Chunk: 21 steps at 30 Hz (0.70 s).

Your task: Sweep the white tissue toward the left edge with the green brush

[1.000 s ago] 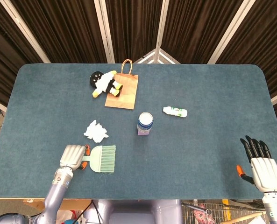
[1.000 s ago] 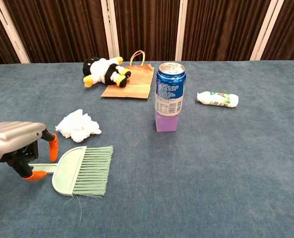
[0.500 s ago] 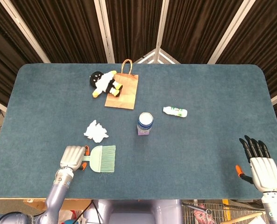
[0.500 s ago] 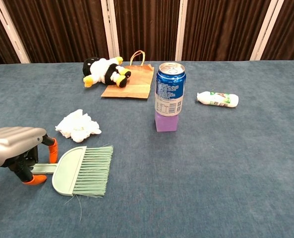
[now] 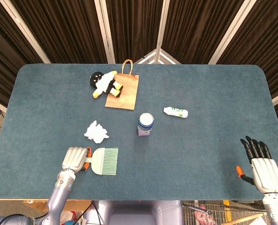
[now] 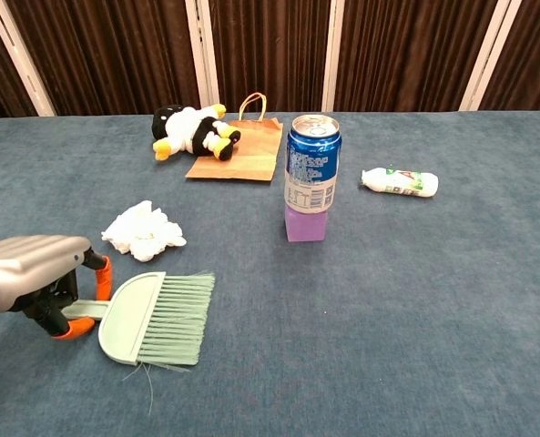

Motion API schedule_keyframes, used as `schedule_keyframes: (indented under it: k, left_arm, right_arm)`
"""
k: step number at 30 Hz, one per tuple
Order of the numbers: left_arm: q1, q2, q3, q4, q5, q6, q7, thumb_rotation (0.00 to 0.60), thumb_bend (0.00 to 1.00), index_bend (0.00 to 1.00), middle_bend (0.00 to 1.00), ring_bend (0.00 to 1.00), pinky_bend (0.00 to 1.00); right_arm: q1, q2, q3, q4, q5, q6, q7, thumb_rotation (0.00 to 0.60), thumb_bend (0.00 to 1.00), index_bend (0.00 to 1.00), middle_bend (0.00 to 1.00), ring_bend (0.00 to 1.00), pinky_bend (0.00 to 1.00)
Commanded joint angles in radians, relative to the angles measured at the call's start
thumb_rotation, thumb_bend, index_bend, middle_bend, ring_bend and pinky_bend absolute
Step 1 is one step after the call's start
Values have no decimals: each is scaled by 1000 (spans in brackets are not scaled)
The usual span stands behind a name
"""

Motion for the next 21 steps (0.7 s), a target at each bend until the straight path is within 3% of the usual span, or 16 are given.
schedule_keyframes:
  k: [1, 6, 10, 15, 21]
  left_arm:
    - [-8, 30, -9, -38, 40, 24, 3, 600, 730, 778, 1000, 1000, 1000]
    - [-50, 81, -81, -122, 61, 52, 42, 600, 730, 783, 1000, 1000, 1000]
    - [-100, 98, -149, -153, 17, 51, 95, 600, 732, 786, 1000, 1000, 1000]
    - [-183, 71, -222, -128, -68, 30, 160, 600, 732, 788, 1000, 1000, 1000]
    - [-271, 5, -247, -49, -184, 3, 233, 600, 733, 791, 1000, 1000, 1000]
  right_arm:
    - [0, 2, 0, -2, 0, 1, 2, 600, 362, 0, 0, 0, 39]
    - [3, -1, 0, 0, 3, -6, 4, 600, 362, 0, 0, 0, 39]
    - [3, -1, 1, 0, 5, -8, 10, 600, 362, 0, 0, 0, 39]
    - [8, -3, 3, 5, 6, -14, 16, 600, 362, 0, 0, 0, 39]
    - [13, -4, 7, 8, 19, -26, 35, 600, 362, 0, 0, 0, 39]
